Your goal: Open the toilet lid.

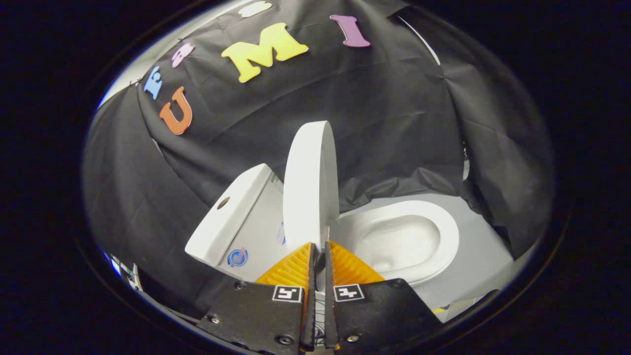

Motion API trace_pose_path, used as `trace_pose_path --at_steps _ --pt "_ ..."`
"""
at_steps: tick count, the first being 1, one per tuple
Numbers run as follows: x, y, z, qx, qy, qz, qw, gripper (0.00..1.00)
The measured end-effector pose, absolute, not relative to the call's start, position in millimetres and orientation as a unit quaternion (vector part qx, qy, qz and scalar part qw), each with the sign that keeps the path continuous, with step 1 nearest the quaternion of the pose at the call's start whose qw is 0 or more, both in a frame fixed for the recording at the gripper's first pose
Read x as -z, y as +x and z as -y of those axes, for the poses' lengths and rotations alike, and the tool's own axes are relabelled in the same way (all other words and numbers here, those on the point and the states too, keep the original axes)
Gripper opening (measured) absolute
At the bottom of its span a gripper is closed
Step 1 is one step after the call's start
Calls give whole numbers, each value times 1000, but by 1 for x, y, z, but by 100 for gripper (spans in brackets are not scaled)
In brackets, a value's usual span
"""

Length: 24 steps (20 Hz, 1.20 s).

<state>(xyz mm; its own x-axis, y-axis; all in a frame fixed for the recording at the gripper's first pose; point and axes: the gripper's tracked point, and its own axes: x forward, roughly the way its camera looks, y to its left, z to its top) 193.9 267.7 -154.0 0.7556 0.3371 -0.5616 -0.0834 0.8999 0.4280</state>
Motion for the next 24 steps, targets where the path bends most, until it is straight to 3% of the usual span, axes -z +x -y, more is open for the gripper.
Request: trace_pose_path --at_steps 24 --pt "147 187 -402 -168 77 -321 929 13"
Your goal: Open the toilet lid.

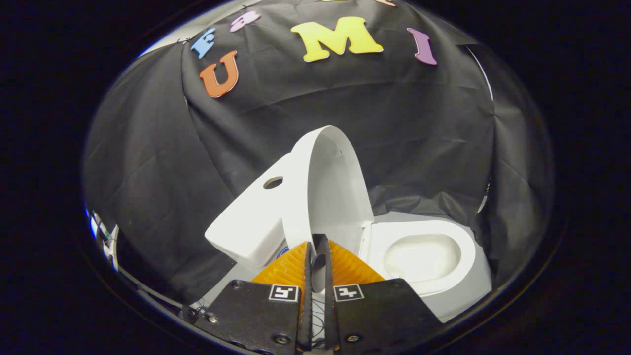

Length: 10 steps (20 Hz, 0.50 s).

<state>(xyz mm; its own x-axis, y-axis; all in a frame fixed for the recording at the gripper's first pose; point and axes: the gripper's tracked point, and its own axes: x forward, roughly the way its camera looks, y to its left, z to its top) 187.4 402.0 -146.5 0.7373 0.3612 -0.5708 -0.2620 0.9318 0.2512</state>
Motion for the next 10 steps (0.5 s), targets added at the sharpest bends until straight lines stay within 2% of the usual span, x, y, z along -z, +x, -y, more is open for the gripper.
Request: trace_pose_path --at_steps 10 --pt "149 185 -430 -183 44 -318 929 13"
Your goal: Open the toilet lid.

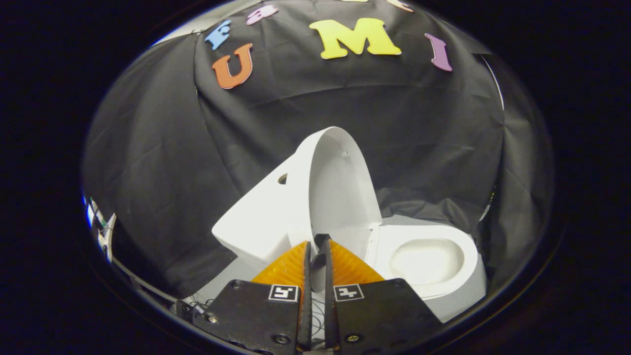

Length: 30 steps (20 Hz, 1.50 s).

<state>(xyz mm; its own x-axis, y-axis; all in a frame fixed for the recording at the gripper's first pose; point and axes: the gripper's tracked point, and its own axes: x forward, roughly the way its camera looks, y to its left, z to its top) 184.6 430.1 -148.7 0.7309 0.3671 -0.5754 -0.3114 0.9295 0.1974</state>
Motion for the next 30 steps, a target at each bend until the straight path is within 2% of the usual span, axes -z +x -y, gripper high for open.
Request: trace_pose_path --at_steps 8,10,11,14,17,19,24,28,30 --pt "144 186 -429 -170 -5 -302 938 13" --pt "144 181 -430 -186 15 -313 931 19" --pt "143 178 -431 -195 25 -317 928 25" --pt "123 169 -418 -205 17 -290 935 50" --pt "100 157 -398 -208 3 -254 945 86" --pt "90 152 -382 -204 7 -240 949 91" --pt "62 134 -326 -184 37 -202 961 91" --pt "26 119 -272 -168 61 -140 974 91" --pt "12 111 -245 -155 62 -109 980 96"
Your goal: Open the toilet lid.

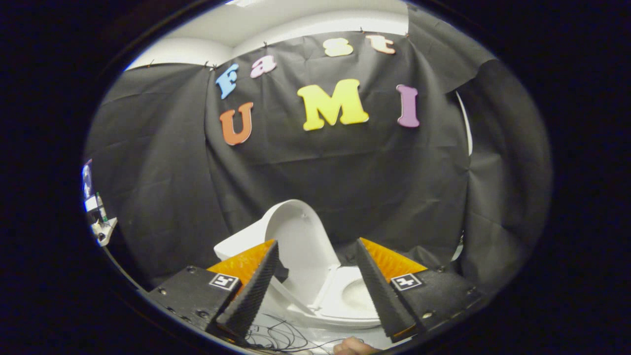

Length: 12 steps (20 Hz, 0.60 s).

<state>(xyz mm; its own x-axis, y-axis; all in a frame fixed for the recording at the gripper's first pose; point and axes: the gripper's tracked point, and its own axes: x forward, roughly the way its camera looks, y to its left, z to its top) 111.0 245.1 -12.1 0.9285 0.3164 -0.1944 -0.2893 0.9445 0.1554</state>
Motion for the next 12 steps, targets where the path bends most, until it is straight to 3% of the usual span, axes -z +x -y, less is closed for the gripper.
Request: trace_pose_path --at_steps 1,12 --pt "5 107 -235 -152 59 -96 982 100" --pt "-43 42 -135 -121 30 22 992 98"
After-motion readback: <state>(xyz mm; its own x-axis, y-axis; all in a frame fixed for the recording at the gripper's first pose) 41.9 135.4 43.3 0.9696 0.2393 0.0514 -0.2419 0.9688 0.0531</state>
